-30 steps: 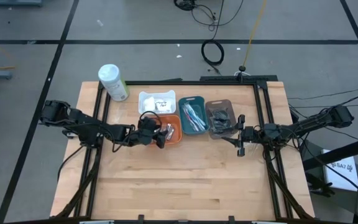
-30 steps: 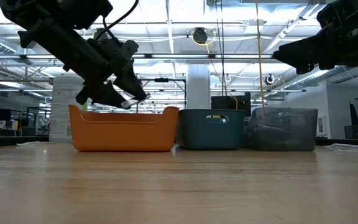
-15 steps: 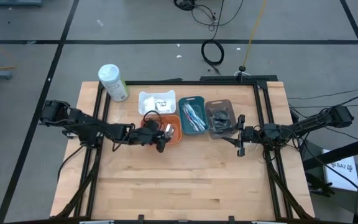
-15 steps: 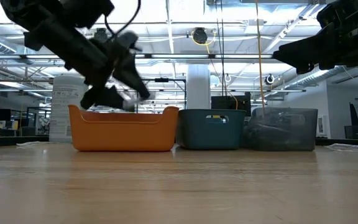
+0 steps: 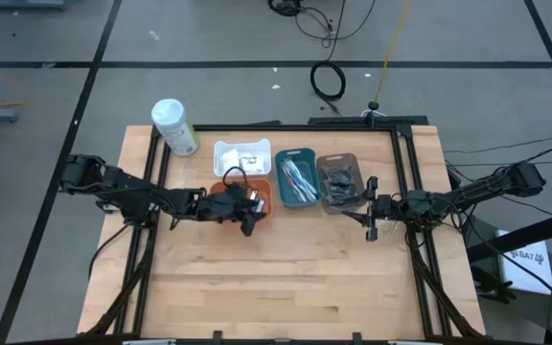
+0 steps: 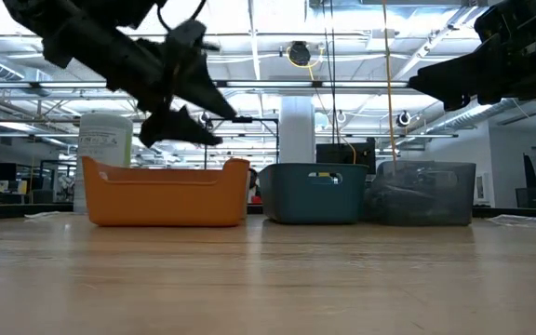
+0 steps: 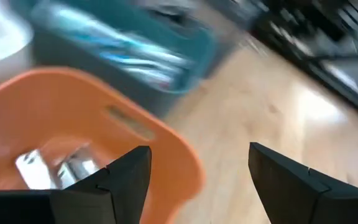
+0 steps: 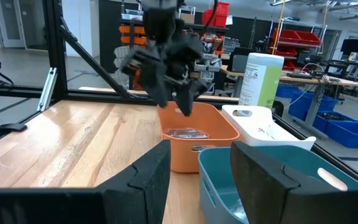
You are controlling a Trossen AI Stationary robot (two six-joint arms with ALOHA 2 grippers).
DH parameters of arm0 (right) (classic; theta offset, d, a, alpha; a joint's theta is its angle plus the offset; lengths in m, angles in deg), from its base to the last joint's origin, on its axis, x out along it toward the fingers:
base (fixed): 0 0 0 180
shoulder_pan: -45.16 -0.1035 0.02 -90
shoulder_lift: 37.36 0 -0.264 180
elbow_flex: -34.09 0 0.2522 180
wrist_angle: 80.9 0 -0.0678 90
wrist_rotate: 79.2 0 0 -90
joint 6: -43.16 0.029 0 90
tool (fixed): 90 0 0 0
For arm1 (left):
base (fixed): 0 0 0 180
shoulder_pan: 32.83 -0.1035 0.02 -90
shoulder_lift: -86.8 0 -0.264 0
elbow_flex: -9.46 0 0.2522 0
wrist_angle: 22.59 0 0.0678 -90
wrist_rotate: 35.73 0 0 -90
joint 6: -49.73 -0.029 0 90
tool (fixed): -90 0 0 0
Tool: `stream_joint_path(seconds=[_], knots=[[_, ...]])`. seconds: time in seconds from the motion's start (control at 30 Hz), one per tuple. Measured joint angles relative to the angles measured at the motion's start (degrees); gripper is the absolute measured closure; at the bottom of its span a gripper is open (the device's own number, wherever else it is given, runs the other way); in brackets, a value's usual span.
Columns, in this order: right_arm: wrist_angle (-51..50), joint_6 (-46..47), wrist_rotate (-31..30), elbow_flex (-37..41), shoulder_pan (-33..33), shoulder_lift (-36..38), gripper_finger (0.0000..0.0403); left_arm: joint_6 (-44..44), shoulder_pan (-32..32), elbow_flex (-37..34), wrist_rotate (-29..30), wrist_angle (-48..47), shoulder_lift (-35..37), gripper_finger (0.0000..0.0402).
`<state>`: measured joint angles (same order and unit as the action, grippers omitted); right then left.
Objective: Pick & Place Travel size toiletries
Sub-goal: Return to Home Position
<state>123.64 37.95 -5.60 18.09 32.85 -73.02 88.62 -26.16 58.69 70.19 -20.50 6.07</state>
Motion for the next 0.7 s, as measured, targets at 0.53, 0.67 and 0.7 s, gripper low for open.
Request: stream_joint_path(seconds=[0.53, 0.67, 0.7], knots=[[-0.26, 0.00, 0.01, 0.00, 0.00, -0.51, 0.0248, -33.85, 0.25, 4.08, -32.66, -10.84, 24.73, 0.0137], [-0.42, 0.00, 0.00, 0.01, 0.00, -0.59, 0.0248, -36.04, 1.33, -3.84, -27.40, -3.53, 31.09, 0.0137], [-0.39, 0.00, 0.00, 0.00, -0.01, -0.59, 0.0248, -35.86, 1.31, -6.71, -26.57, -0.52, 32.59, 0.0137]])
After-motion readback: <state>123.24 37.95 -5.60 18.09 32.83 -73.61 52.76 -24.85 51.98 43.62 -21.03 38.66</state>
